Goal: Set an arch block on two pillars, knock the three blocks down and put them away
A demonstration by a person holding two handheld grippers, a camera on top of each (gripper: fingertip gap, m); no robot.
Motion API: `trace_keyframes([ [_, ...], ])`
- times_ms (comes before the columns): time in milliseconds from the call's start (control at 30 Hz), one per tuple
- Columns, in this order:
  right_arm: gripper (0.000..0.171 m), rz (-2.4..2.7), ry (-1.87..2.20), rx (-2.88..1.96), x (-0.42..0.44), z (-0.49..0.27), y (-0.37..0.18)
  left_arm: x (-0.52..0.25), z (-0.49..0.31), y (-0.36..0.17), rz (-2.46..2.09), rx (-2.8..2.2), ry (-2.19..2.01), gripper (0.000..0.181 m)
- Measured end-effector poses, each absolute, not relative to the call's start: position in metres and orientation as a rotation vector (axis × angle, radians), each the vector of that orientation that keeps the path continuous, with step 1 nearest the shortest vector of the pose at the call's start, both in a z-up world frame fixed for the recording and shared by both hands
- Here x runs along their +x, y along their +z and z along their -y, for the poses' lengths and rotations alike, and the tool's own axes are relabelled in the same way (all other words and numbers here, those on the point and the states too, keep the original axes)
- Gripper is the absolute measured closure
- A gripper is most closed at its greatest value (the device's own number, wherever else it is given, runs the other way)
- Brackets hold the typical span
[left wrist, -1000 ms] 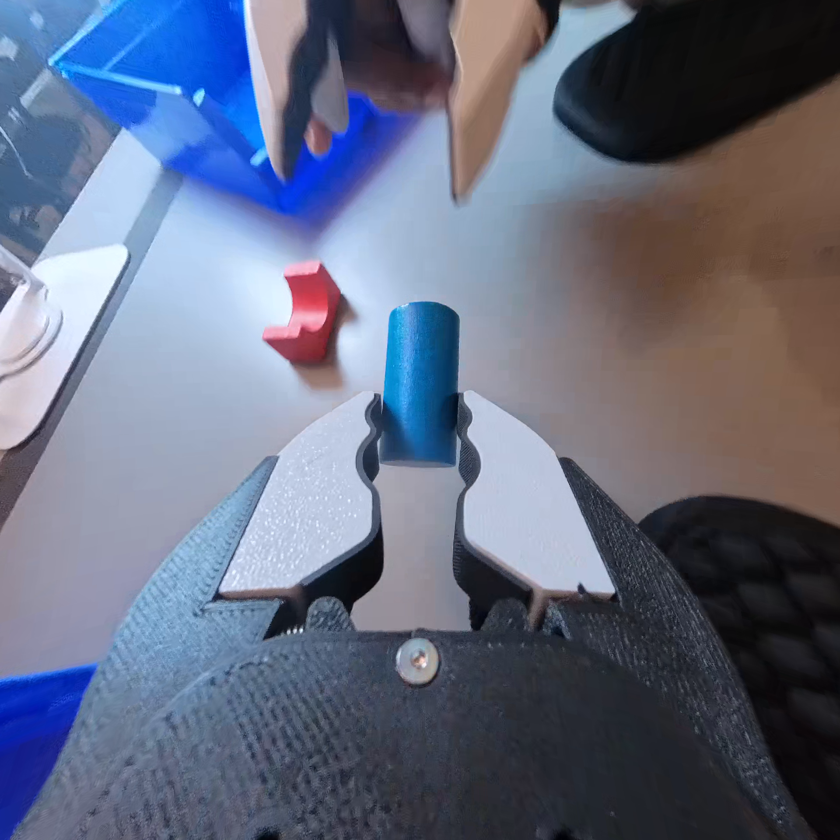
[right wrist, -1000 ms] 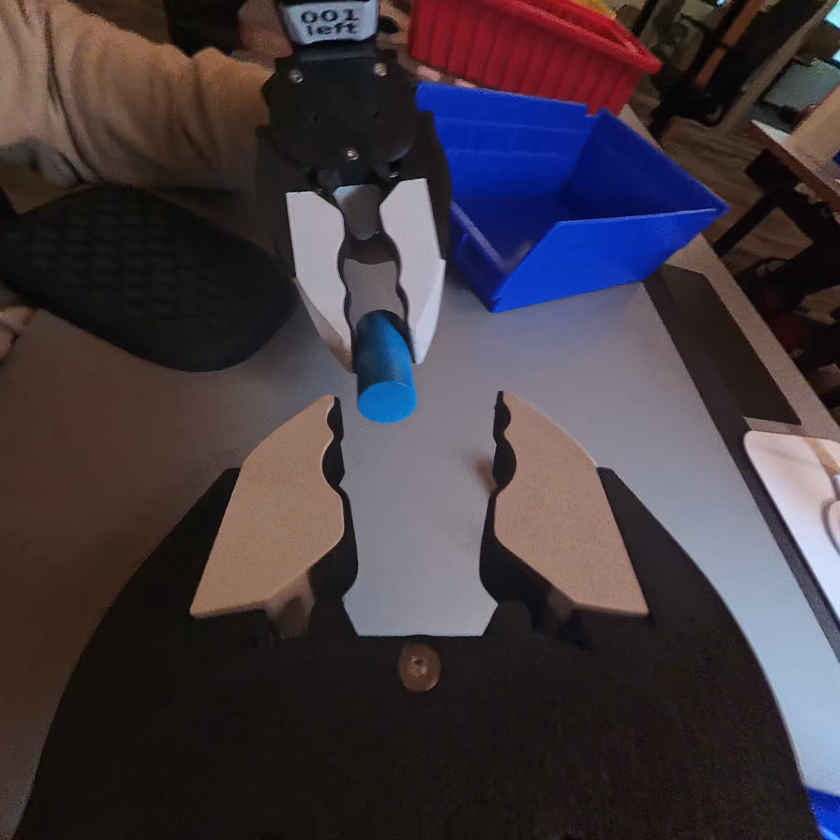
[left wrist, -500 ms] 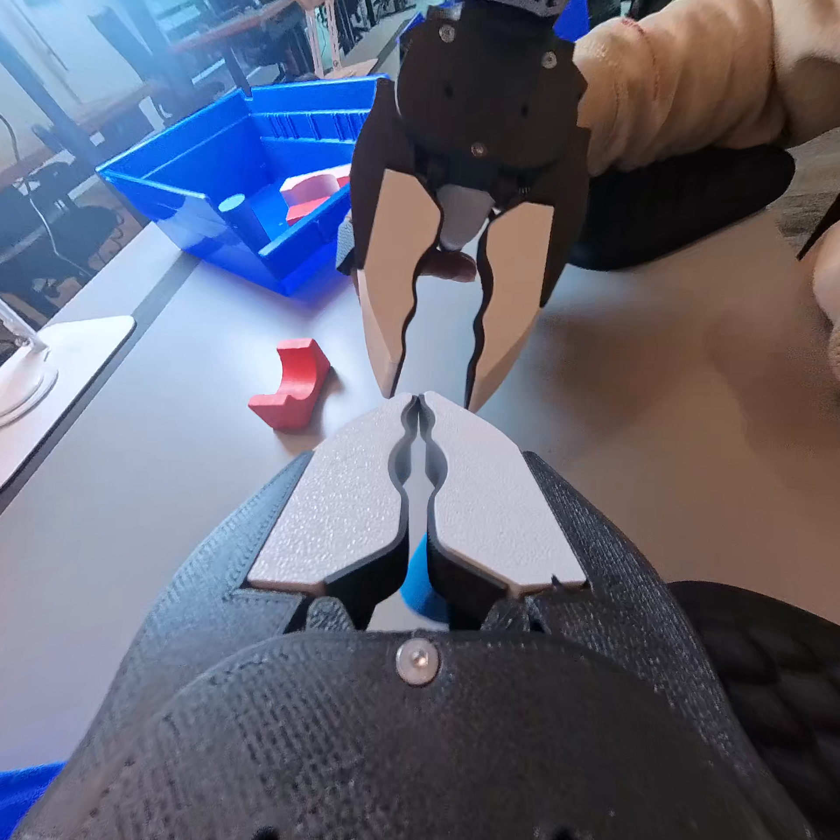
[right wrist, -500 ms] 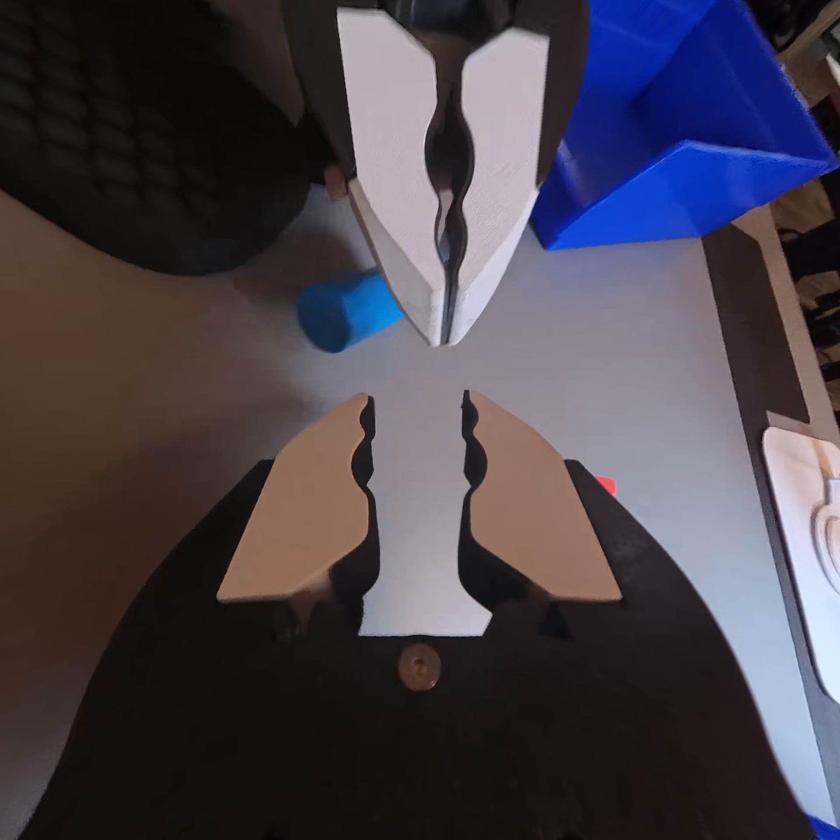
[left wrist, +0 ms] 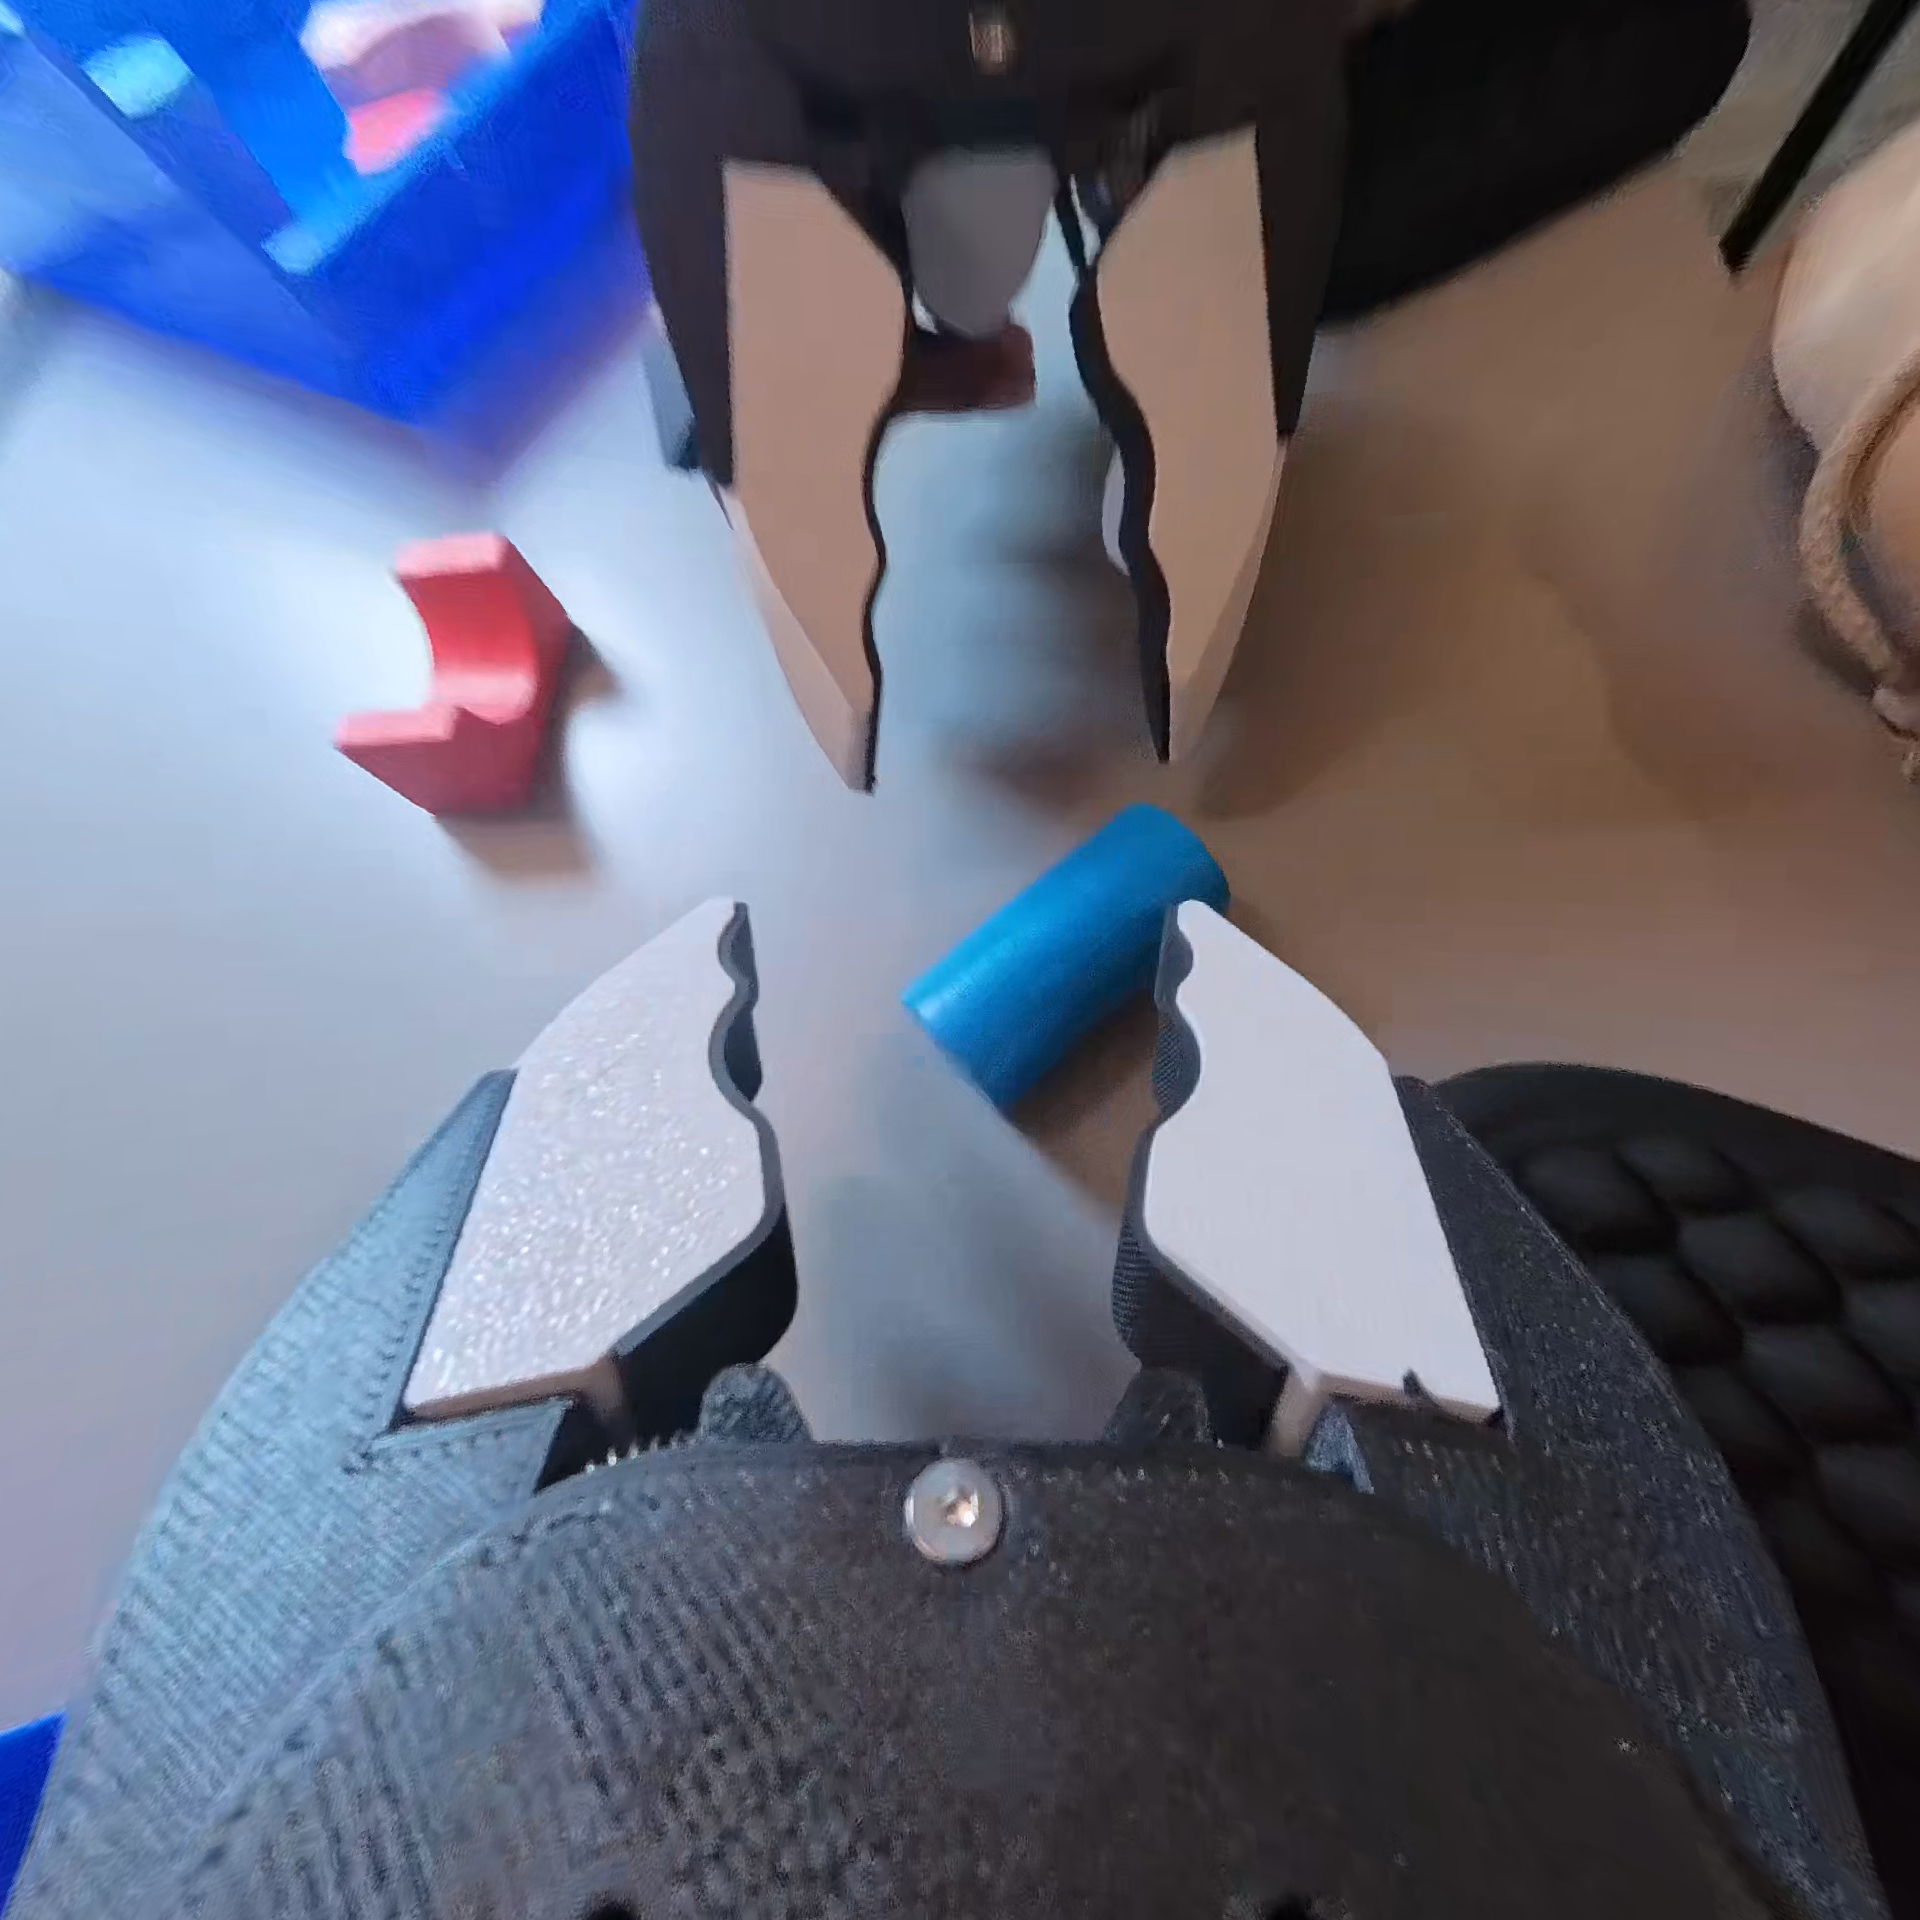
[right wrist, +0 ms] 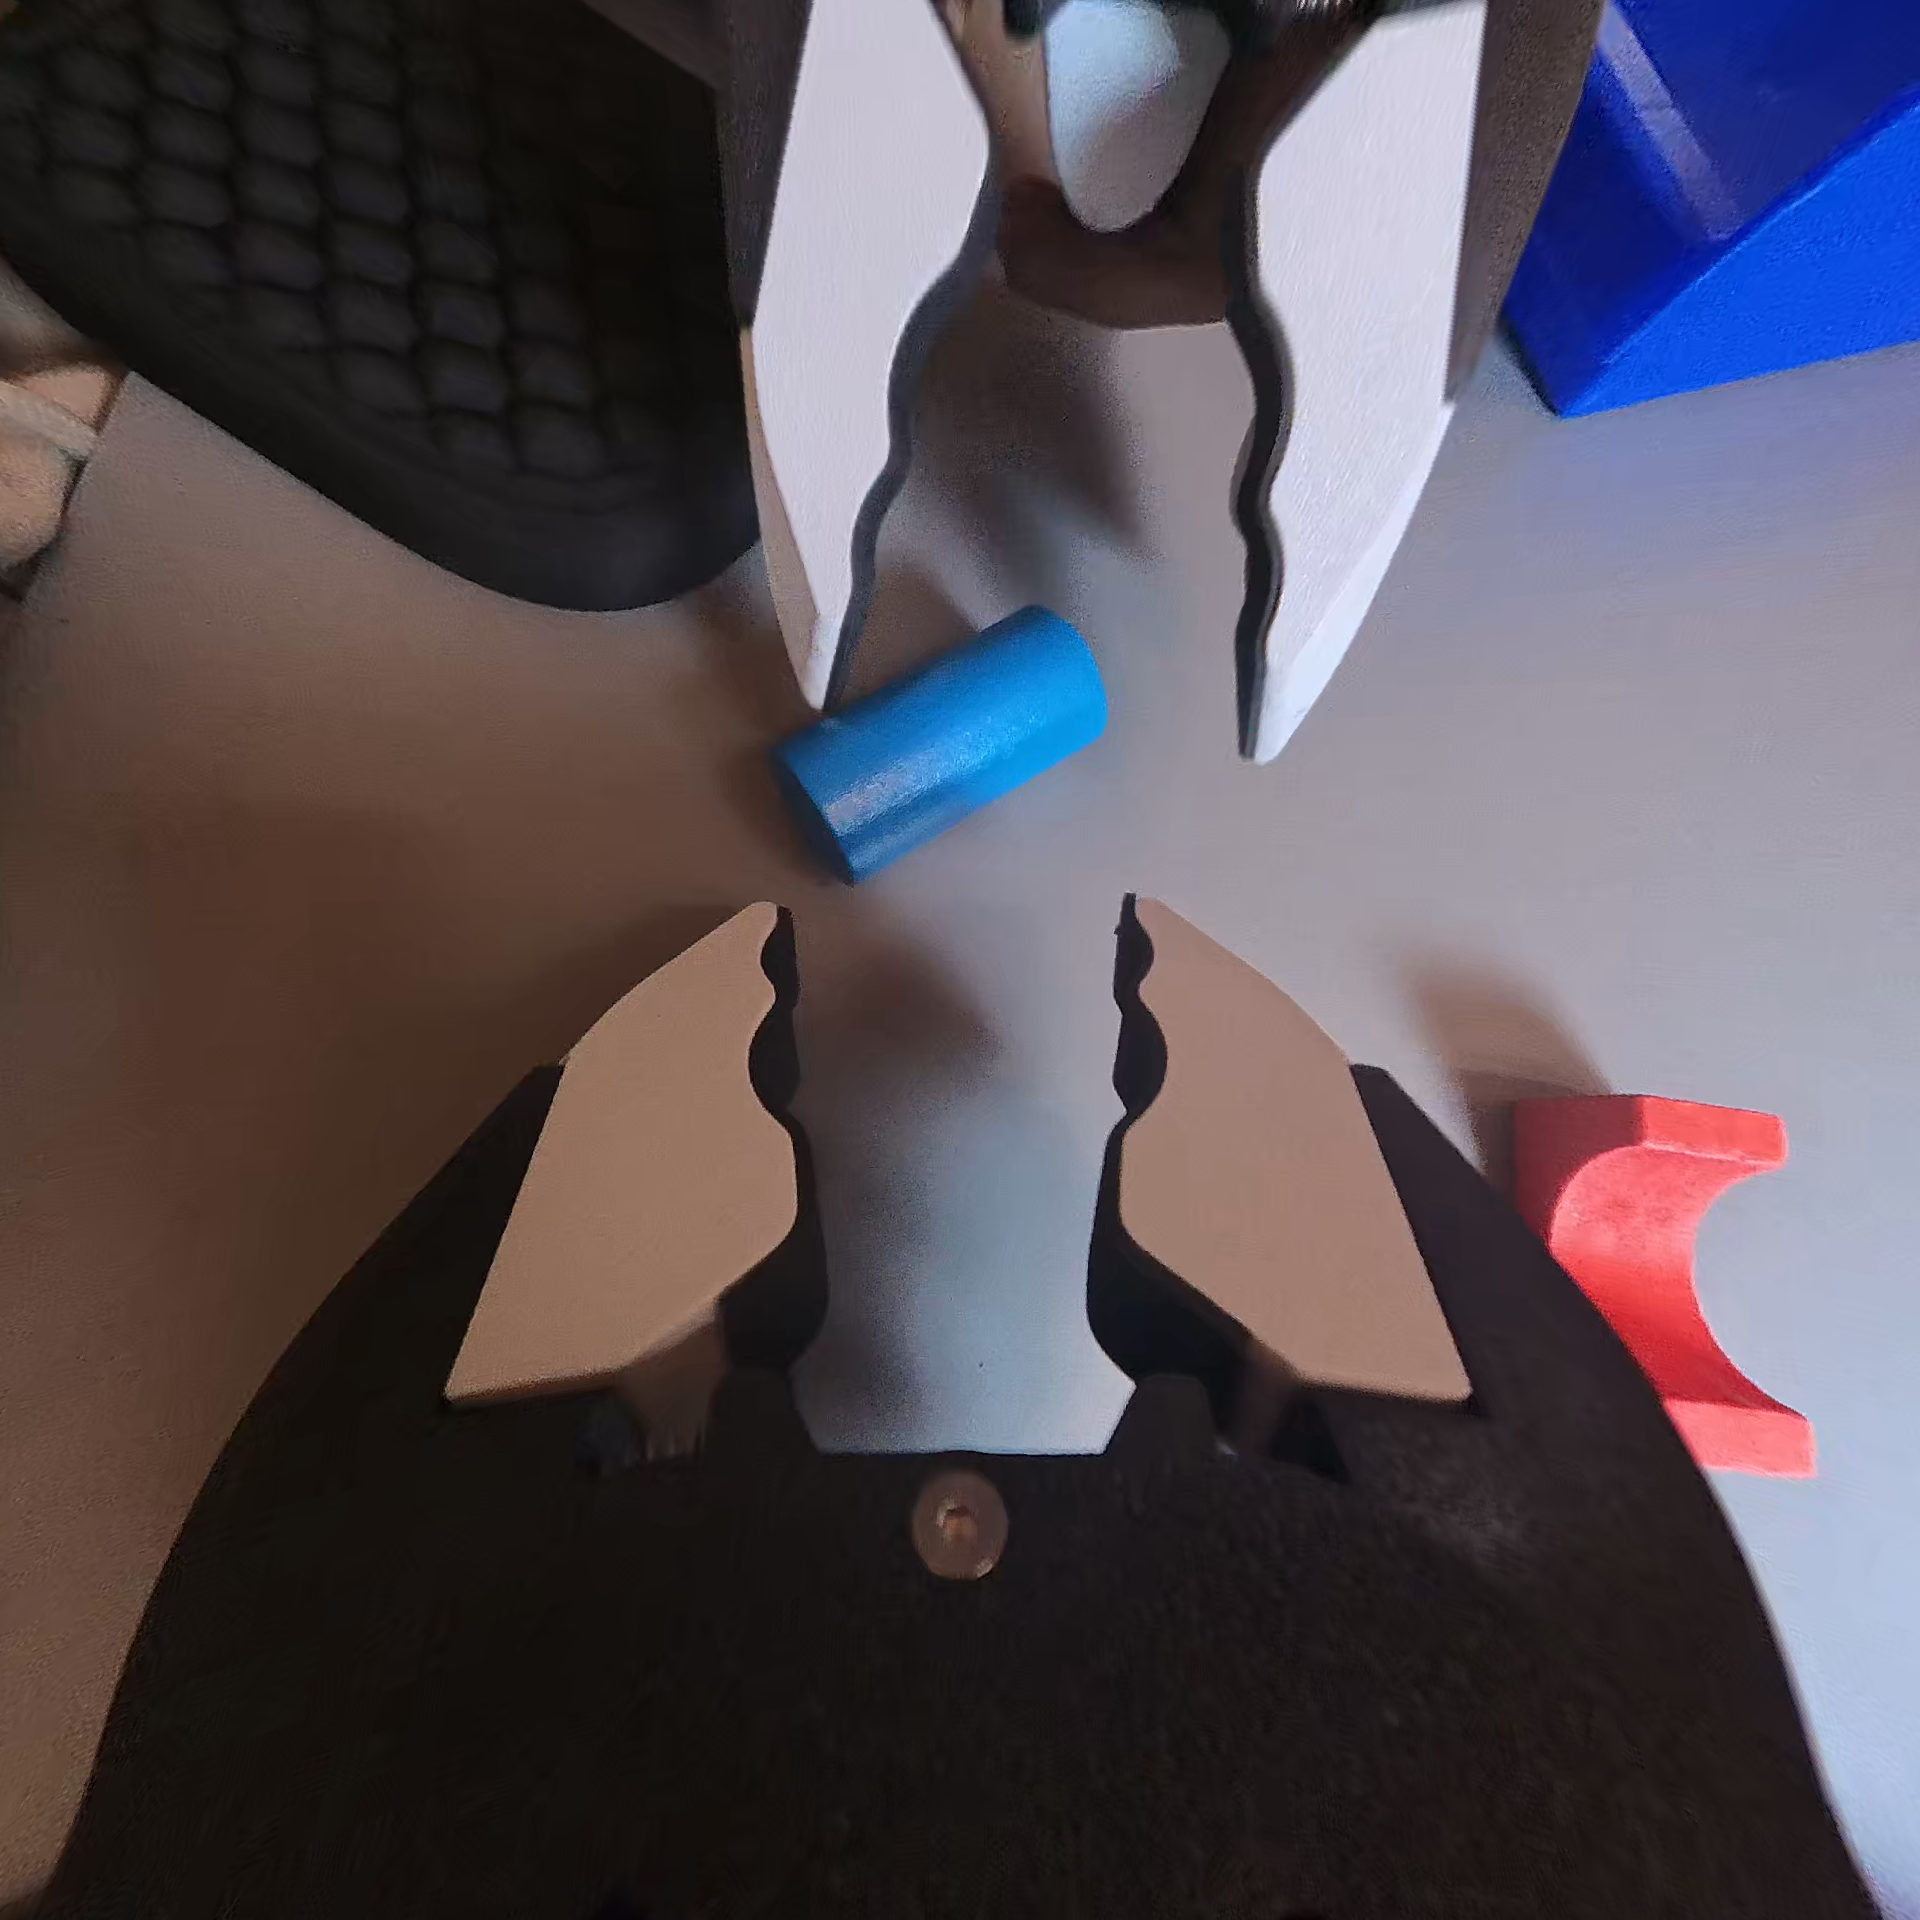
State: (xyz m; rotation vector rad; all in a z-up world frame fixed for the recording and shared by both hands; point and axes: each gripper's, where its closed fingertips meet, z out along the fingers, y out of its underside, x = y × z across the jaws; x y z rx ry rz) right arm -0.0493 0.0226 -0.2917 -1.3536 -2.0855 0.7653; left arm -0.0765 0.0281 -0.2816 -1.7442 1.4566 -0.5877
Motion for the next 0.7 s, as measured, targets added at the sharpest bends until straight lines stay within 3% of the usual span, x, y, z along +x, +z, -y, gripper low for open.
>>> trace_keyframes([
  [33, 0.112, 2.092, 0.770, -1.359, -0.049, -0.023, -0.293, -0.076, -0.028, -0.292, -1.484, -1.779, -0.575, 0.104],
  [133, 0.112, 2.121, 0.769, -1.387, -0.046, -0.023, -0.301, -0.065, -0.026, -0.306, -1.531, -1.771, -0.525, 0.114],
  [233, 0.111, 2.151, 0.748, -1.401, -0.043, -0.023, -0.307, -0.054, -0.025, -0.307, -1.567, -1.750, -0.444, 0.148],
  [533, 0.116, 2.093, 0.681, -1.433, -0.045, -0.038, -0.306, -0.050, -0.035, -0.291, -1.440, -1.755, -0.421, 0.148],
  [700, 0.119, 1.985, 0.876, -1.400, -0.053, -0.031, -0.279, -0.044, -0.038, -0.269, -1.339, -1.672, -0.492, 0.148],
])
